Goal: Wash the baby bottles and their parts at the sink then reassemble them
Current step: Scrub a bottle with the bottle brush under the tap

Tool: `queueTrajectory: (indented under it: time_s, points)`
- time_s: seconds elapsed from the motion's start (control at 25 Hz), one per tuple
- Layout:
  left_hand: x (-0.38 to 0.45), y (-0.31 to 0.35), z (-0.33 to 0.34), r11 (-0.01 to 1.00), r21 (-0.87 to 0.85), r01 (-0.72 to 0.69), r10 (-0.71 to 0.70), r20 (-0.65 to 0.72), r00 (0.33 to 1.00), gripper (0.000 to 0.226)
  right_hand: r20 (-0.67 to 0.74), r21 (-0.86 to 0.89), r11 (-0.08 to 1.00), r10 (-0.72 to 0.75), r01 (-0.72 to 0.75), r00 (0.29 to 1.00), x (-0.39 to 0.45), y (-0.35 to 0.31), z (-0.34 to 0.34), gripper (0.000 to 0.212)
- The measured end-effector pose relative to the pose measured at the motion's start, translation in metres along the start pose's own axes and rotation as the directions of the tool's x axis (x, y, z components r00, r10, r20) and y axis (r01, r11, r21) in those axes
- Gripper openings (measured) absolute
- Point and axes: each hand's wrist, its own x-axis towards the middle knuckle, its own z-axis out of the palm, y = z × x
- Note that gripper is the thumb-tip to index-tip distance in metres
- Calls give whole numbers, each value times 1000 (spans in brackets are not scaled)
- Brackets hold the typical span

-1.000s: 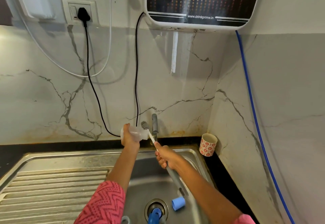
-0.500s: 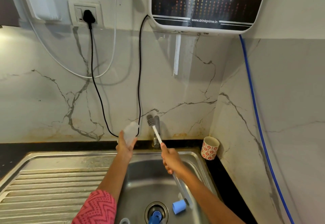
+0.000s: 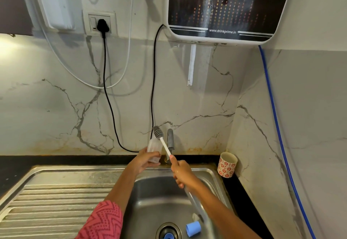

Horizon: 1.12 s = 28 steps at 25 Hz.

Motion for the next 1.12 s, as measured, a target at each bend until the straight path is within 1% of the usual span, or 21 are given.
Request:
queueTrajectory:
  time_s: [0.04, 0.12, 0.2, 0.24, 0.32, 0.36, 0.44, 0.48, 0.52, 0.6, 0.72, 0.8, 0.88, 0.92, 0.96, 1.0, 1.08, 1.12]
  points:
    - [2, 3, 3, 999, 19, -43, 44, -58, 997, 68, 5, 53, 999, 14, -14, 1000, -3, -2, 4, 46]
    - [5, 8, 12, 994, 20, -107, 109, -222, 969, 69, 12, 139, 990, 27, -28, 1000, -10, -5, 10, 46]
    - [7, 9, 18, 990, 53, -132, 143, -349, 926, 70, 35, 149, 988, 34, -39, 999, -13, -6, 13, 45]
    - [7, 9, 20, 987, 87, -133, 155, -361, 920, 69, 51, 118, 992, 41, -47, 998, -13, -7, 11, 45]
    - [8, 4, 21, 978, 144, -150, 189, -309, 932, 71, 68, 71, 995, 62, -66, 996, -11, -14, 3, 44]
    - [5, 2, 25, 962, 202, -182, 235, -282, 930, 74, 69, 88, 993, 67, -72, 995, -8, -19, -2, 44]
    - [-2, -3, 37, 884, 384, -265, 373, -239, 897, 77, 55, 191, 977, 82, -91, 995, -1, -28, -10, 45]
    - [-5, -5, 43, 847, 438, -301, 425, -217, 879, 78, 49, 234, 966, 99, -108, 994, 0, -30, -12, 45]
    - [-8, -3, 48, 838, 445, -316, 442, -213, 872, 80, 52, 249, 960, 116, -125, 992, 1, -29, -13, 45]
    - [-9, 6, 47, 846, 434, -308, 438, -238, 867, 82, 70, 226, 963, 134, -146, 989, 0, -20, -9, 45]
    - [-5, 13, 44, 842, 496, -213, 373, -249, 894, 81, 63, 209, 968, 126, -137, 990, -2, -13, -10, 45]
    - [-4, 11, 42, 865, 476, -156, 337, -322, 885, 78, 63, 188, 974, 116, -126, 991, -5, -11, -13, 45]
    - [-3, 14, 36, 901, 421, -102, 292, -417, 861, 74, 45, 115, 988, 102, -107, 994, -7, -7, -17, 44]
    - [-3, 16, 31, 894, 441, -79, 291, -436, 852, 73, 39, 82, 992, 96, -99, 995, -7, -4, -19, 44]
    - [-2, 17, 28, 867, 494, -67, 306, -421, 854, 72, 29, 63, 993, 94, -96, 995, -6, -1, -22, 44]
    - [-4, 17, 30, 818, 571, -75, 332, -362, 871, 72, 18, 60, 993, 101, -102, 995, -3, 2, -25, 45]
    - [-7, 15, 40, 669, 731, -136, 351, -149, 925, 73, 14, 74, 990, 123, -123, 992, 4, 2, -31, 45]
    - [-7, 12, 46, 591, 788, -174, 346, -52, 937, 75, 17, 73, 989, 128, -129, 992, 6, 1, -33, 45]
